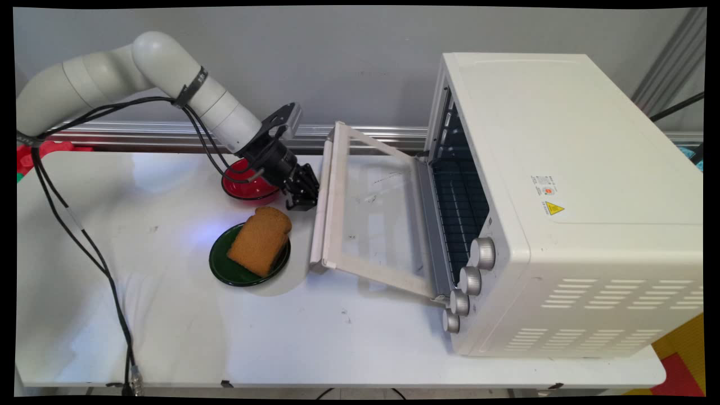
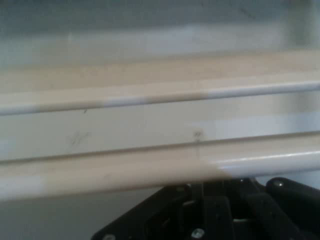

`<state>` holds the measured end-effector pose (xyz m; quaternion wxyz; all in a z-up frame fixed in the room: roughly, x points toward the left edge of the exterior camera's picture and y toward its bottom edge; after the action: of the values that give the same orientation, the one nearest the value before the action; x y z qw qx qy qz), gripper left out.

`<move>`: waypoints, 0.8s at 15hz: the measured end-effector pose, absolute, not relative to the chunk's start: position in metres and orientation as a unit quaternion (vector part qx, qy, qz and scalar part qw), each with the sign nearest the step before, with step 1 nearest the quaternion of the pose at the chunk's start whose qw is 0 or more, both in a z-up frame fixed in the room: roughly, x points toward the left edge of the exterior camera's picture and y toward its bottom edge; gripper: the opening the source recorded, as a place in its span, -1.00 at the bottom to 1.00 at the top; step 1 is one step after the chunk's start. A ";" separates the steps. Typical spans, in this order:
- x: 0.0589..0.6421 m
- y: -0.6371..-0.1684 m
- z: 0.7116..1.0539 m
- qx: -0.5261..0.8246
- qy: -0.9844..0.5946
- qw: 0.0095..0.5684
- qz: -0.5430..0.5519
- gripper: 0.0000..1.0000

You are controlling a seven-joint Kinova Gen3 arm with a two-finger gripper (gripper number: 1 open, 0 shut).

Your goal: Close the oven

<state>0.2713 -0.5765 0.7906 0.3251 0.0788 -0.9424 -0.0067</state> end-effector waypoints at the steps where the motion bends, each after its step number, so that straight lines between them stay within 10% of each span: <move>1: 0.270 -0.576 0.792 0.079 -0.940 0.331 -0.007 -1.00; 12: 0.258 -0.561 0.849 0.085 -0.915 0.394 -0.003 -1.00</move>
<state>0.2581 -0.5610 0.8489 0.3944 0.0845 -0.9151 -0.0034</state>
